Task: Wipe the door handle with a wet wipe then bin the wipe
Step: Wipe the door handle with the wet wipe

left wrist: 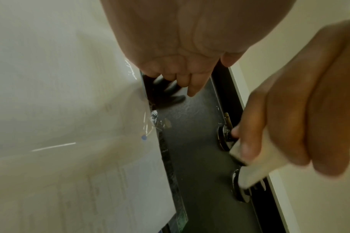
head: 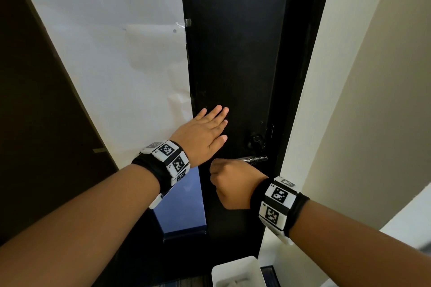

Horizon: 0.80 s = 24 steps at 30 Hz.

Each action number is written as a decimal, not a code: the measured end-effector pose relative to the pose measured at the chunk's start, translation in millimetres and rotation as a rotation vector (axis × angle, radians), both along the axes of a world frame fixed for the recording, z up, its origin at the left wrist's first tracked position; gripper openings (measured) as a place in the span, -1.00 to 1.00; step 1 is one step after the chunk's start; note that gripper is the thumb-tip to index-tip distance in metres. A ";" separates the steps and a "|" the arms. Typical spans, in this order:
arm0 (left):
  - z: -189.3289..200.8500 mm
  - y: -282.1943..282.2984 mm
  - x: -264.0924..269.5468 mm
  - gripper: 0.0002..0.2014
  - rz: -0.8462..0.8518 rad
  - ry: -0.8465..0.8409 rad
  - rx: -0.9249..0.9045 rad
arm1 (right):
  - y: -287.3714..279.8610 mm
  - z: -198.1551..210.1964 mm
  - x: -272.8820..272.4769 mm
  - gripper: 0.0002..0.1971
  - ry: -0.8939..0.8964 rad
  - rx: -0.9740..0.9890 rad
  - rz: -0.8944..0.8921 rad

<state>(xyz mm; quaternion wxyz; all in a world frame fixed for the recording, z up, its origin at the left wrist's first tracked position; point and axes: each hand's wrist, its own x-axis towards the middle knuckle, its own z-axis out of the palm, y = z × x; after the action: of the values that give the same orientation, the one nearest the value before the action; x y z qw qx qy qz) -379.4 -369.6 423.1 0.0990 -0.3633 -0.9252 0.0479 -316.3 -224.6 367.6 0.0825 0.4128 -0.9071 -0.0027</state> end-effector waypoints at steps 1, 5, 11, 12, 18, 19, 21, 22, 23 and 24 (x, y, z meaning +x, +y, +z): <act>-0.4 0.4 0.0 -0.44 0.002 -0.001 -0.001 | 5.9 2.0 2.2 -0.76 0.008 -0.043 0.018; -0.9 0.7 -0.8 -0.39 0.001 -0.002 -0.006 | 39.9 7.7 -0.1 -0.69 0.029 -0.385 -0.070; -5.0 1.2 -2.7 -0.26 -0.004 -0.008 0.011 | 78.8 0.3 -31.4 -0.71 0.016 -0.891 -0.577; -5.1 1.3 -2.6 -0.26 -0.003 -0.005 0.012 | 81.8 -3.2 -33.0 -0.70 -0.030 -0.840 -0.600; -5.7 0.6 -3.1 -0.28 -0.005 -0.008 0.014 | 82.6 -22.3 -17.6 -0.67 -0.143 -0.687 -0.615; -5.8 0.7 -3.5 -0.28 -0.004 -0.009 0.013 | 82.1 -23.1 -14.2 -0.67 -0.125 -0.718 -0.628; -6.0 0.6 -3.8 -0.28 0.000 -0.008 0.007 | 81.1 -25.1 -7.2 -0.67 -0.092 -0.770 -0.661; -5.8 0.9 -3.6 -0.27 0.001 -0.004 0.004 | 80.9 -25.4 -3.4 -0.67 -0.086 -0.794 -0.680; -5.5 1.0 -3.3 -0.27 0.002 0.000 0.002 | 81.0 -26.2 -0.3 -0.67 -0.092 -0.815 -0.701; -5.3 1.2 -2.7 -0.27 0.003 0.000 0.001 | 81.4 -27.3 2.6 -0.67 -0.101 -0.836 -0.720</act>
<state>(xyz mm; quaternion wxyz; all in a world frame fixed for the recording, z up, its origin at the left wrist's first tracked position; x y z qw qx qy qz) -382.1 -368.4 417.8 0.0993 -0.3620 -0.9257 0.0477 -313.8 -143.2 340.3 0.1896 0.0082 -0.9175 0.3495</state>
